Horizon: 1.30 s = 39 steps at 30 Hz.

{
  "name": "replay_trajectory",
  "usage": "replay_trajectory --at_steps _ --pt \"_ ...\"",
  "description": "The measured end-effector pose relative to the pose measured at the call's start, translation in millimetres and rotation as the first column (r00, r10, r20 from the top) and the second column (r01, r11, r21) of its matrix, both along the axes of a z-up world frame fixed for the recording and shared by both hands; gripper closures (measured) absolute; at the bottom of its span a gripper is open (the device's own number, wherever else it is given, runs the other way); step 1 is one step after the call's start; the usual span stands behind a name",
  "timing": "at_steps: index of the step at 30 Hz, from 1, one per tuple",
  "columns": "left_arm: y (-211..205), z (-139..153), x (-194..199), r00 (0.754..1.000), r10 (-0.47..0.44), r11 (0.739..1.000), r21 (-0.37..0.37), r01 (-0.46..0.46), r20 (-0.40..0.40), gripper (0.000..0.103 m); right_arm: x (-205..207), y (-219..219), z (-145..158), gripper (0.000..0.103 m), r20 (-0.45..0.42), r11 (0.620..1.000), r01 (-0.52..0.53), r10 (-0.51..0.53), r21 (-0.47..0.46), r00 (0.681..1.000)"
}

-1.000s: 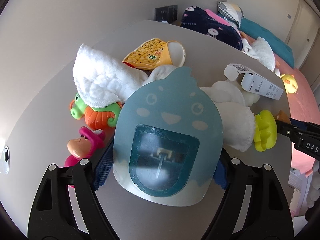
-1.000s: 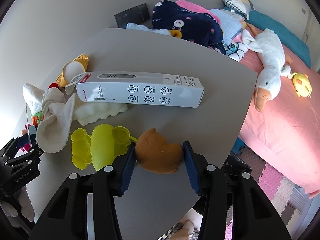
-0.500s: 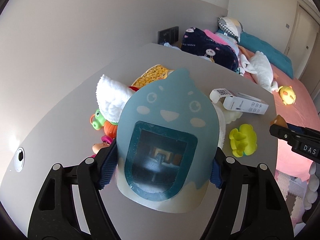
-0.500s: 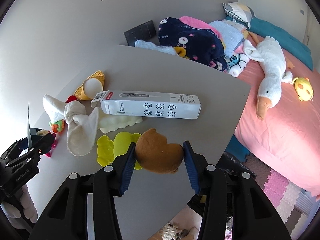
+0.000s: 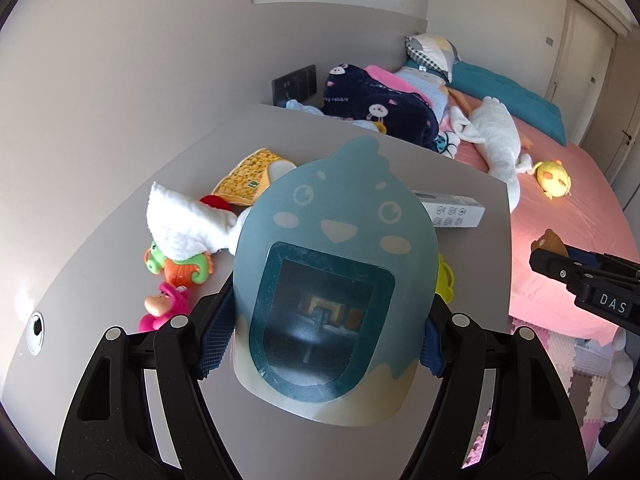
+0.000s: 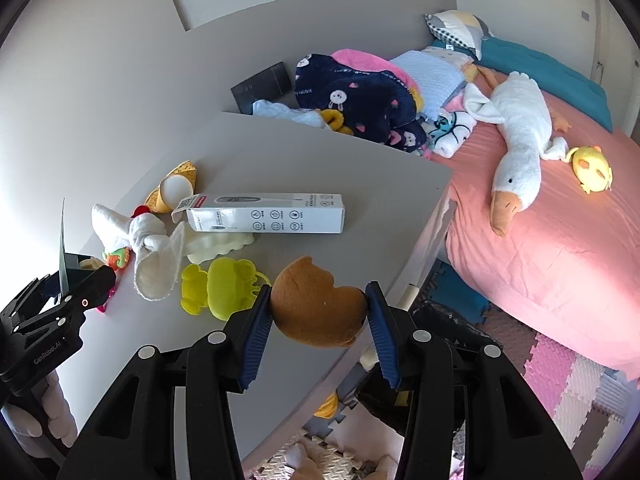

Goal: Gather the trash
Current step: 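Carry the pouch and bear sponge down to the black bin and open both tools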

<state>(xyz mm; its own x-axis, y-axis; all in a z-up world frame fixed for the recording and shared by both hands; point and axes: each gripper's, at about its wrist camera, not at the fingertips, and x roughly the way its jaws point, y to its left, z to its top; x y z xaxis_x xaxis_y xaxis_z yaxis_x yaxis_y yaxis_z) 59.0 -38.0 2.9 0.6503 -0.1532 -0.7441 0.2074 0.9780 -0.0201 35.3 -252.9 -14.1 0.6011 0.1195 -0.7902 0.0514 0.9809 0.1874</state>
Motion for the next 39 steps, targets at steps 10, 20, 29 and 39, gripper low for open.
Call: replay_trajectory --at_steps 10,20,29,39 --pt "-57.5 -0.9 -4.6 0.996 -0.09 0.996 -0.006 0.09 -0.005 0.031 -25.5 -49.3 1.6 0.055 0.001 0.998 0.066 -0.066 -0.002 0.998" --pt "-105.3 -0.2 -13.0 0.986 -0.169 0.986 0.005 0.169 -0.013 0.03 -43.9 -89.2 3.8 0.055 0.007 0.992 0.13 -0.13 0.006 0.992" --pt "-142.6 -0.6 -13.5 0.973 -0.23 0.973 0.01 0.23 -0.015 0.03 -58.5 -121.7 5.5 0.055 0.015 0.984 0.177 -0.178 0.011 0.984" --pt "-185.8 -1.2 -19.1 0.951 -0.31 0.951 0.015 0.31 -0.019 0.029 -74.0 -156.6 7.5 0.055 0.026 0.972 0.236 -0.236 0.017 0.971"
